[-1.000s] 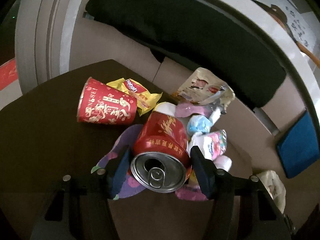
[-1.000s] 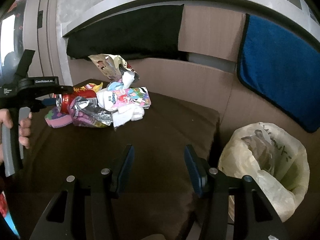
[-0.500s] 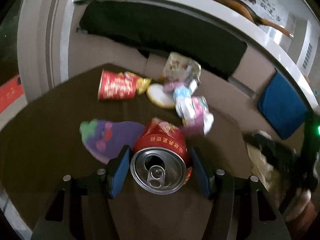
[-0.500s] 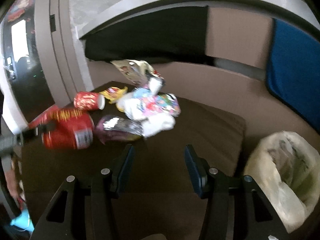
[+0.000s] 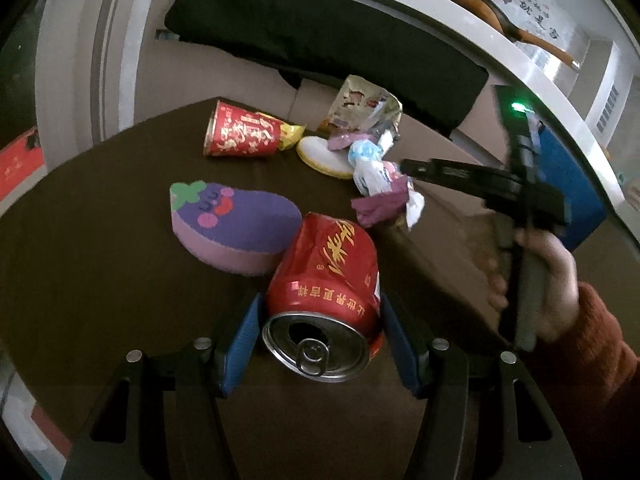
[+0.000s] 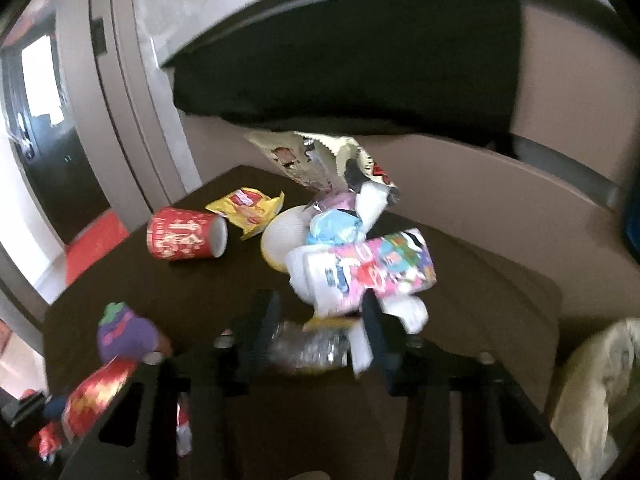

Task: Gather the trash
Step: 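Lift the red can with the left gripper while the right gripper grasps a yellow snack wrapper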

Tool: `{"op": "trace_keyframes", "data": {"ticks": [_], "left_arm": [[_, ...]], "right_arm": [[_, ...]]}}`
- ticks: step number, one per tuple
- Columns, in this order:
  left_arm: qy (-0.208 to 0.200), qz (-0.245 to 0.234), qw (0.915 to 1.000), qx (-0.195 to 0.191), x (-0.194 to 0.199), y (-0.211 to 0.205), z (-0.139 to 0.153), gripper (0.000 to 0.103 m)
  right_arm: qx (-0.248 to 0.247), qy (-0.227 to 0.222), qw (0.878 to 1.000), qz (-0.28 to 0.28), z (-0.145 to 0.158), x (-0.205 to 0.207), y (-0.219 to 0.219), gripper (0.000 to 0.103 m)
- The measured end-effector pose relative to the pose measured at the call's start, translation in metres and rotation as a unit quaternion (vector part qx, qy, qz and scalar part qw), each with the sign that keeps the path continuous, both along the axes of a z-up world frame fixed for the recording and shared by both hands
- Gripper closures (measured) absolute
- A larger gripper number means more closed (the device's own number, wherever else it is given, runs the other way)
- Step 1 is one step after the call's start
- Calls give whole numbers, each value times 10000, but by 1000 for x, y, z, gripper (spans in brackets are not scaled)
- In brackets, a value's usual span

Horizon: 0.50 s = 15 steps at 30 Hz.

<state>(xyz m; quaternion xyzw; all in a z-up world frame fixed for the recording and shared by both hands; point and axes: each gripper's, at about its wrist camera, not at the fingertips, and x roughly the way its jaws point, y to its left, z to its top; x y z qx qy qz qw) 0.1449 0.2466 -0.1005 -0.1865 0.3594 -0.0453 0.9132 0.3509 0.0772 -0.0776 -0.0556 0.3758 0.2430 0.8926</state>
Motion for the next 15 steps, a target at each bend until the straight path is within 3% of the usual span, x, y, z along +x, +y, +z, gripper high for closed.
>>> {"op": "trace_keyframes", "data": {"ticks": [4, 8, 12, 15], "left_arm": [[-63, 10, 10000, 20, -4, 1, 1, 43], [-149, 130, 9998, -29, -4, 7, 3, 43], [-174, 125, 9998, -35, -2, 6, 2, 43], [-138, 110, 9998, -56, 0, 5, 0, 43]], "right_arm": [[-149, 382, 9985, 356, -16, 1, 8, 86], [-600, 363, 9962, 516, -28, -32, -7, 86], [-995, 408, 9940, 185, -41, -44, -37, 86], [-860, 447, 9952, -118, -41, -45, -58, 84]]}}
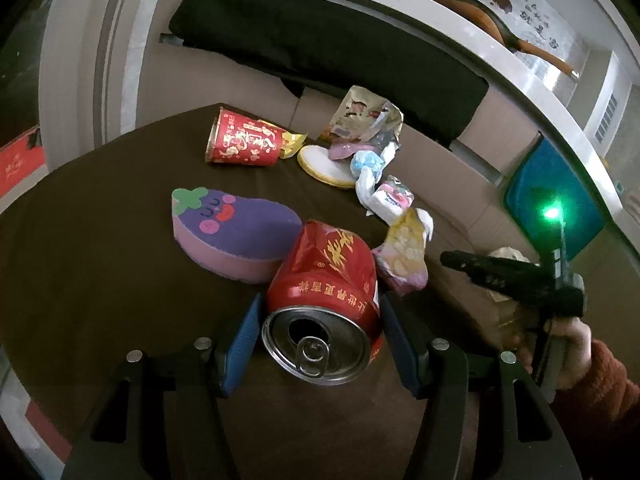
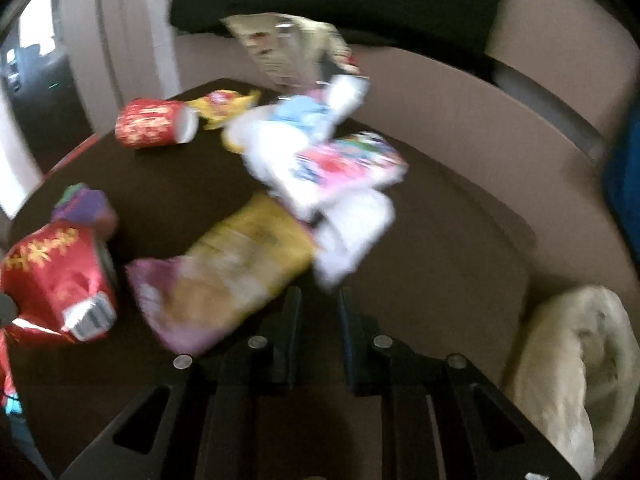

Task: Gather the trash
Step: 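Lift the red can with the left gripper while the right gripper grasps a yellow snack wrapper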

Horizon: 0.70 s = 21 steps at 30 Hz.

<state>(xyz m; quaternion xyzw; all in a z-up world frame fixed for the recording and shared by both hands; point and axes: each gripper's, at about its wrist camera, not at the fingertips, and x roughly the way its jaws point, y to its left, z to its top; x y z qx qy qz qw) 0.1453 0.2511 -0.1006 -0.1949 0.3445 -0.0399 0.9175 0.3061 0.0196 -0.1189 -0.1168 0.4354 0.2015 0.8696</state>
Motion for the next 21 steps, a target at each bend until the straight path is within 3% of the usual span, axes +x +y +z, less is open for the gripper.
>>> {"op": "trace_keyframes", "data": {"ticks": [3, 5, 7, 17, 21], "left_arm": [[18, 14, 10000, -17, 1, 0, -2, 43], [35, 50, 10000, -35, 2, 1, -2, 43], [37, 81, 9999, -59, 2, 3, -2, 43], [143, 198, 9996, -127, 2, 13, -6, 43], [218, 237, 9993, -167, 6, 14, -10, 43]], "right_arm": [[975, 290, 9948, -35, 7, 0, -16, 80], [1447, 396, 9887, -2, 10, -1, -15, 70], [1713, 430, 9843, 56, 12, -2, -7, 69], [1591, 833, 9832, -319, -21, 29, 34, 65], [1463, 707, 9864, -231, -22, 35, 46, 64]]}}
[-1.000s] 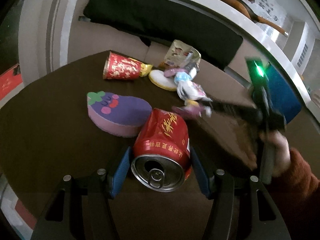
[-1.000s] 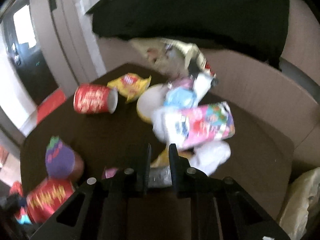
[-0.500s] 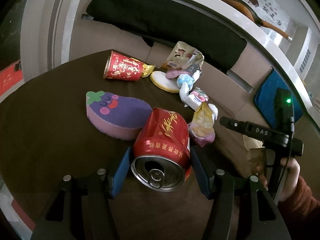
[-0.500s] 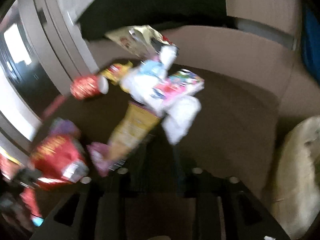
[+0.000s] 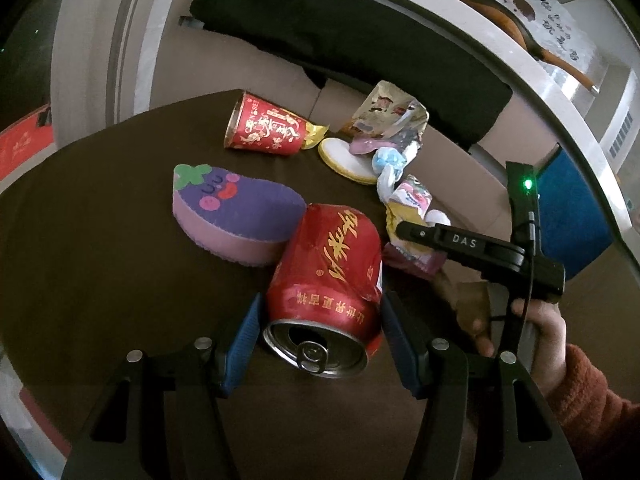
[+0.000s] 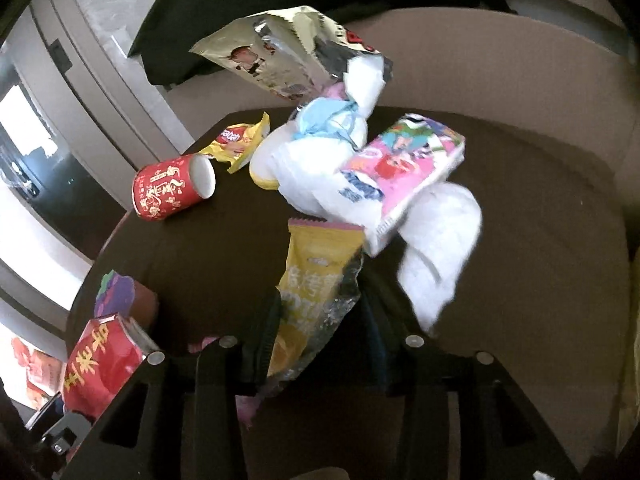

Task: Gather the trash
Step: 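Lift the red can with the left gripper while the right gripper grasps a yellow snack wrapper, then carry the red can and yellow wrapper over the bin with both grippers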

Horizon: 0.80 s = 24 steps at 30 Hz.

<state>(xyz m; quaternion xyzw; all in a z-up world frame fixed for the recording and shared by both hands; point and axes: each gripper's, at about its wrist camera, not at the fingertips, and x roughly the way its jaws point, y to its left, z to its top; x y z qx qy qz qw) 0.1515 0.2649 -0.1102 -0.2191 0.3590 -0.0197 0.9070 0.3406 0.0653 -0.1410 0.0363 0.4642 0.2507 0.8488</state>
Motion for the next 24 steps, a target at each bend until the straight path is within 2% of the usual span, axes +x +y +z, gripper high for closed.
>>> {"op": "trace_keyframes", "data": {"ticks": [3, 4, 5, 9, 11, 18, 24], "left_arm": [[52, 23, 10000, -8, 3, -1, -2, 43], [64, 39, 10000, -15, 5, -1, -2, 43], [73, 60, 10000, -29, 6, -1, -2, 43], [118, 143, 9997, -140, 13, 0, -2, 43], [47, 206, 9998, -50, 15, -3, 2, 44], [-262, 306, 9985, 377, 15, -20, 20, 44], [-504, 150, 9964, 665, 7, -37, 42, 44]], "right_arm": [[-109, -108, 9996, 217, 0, 0, 7, 66], [-56, -148, 9994, 323, 1, -1, 8, 73], [8, -197, 9989, 426, 4, -4, 6, 92], [2, -492, 9979, 412, 20, -16, -8, 94], [78, -543, 9978, 367, 28, -22, -20, 94], [-156, -840, 9958, 317, 44, -42, -54, 94], [-30, -975, 9948, 292, 56, -57, -76, 94]]}}
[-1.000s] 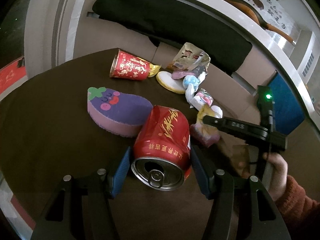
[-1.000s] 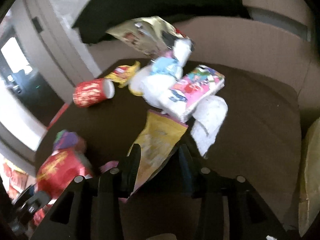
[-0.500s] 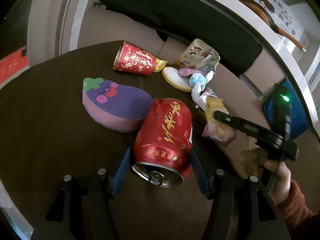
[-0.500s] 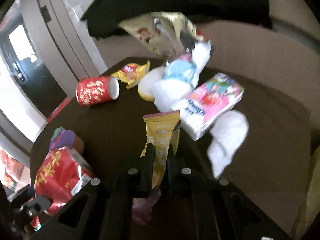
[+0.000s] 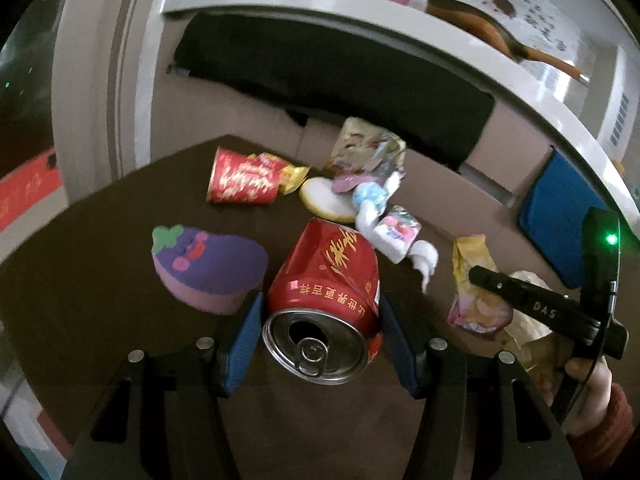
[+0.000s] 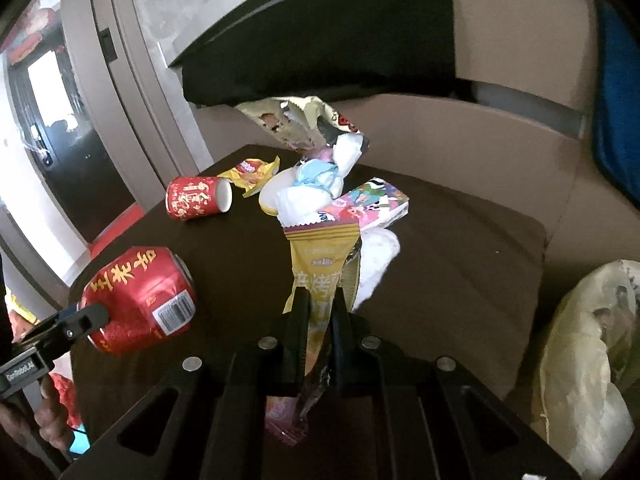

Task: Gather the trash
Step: 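Carry the red can and yellow wrapper over the bin with both grippers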

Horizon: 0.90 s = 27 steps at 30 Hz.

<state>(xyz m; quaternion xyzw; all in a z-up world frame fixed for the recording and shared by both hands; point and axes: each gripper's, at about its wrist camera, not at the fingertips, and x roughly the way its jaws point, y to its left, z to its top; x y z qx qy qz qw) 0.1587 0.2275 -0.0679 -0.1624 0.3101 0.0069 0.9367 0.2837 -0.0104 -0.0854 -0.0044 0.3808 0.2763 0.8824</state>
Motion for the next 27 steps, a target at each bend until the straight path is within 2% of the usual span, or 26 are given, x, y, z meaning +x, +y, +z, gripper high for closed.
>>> {"op": "trace_keyframes", "data": {"ticks": [3, 8, 12, 20, 27], "left_arm": [[-105, -77, 9999, 55, -5, -6, 13, 44], [-361, -55, 9986, 386, -12, -20, 31, 44], [-511, -117, 9977, 437, -12, -33, 40, 44], [-1092, -227, 9909, 754, 0, -67, 67, 44], [-1130, -422, 9896, 781, 14, -95, 76, 44]], "right_arm": [[32, -104, 9999, -14, 6, -7, -7, 94], [108, -272, 9995, -72, 16, -16, -19, 94], [217, -431, 9987, -134, 28, -23, -32, 94], [360, -775, 9959, -311, 54, -32, -61, 94], [351, -1020, 9931, -461, 67, -32, -84, 94]]}}
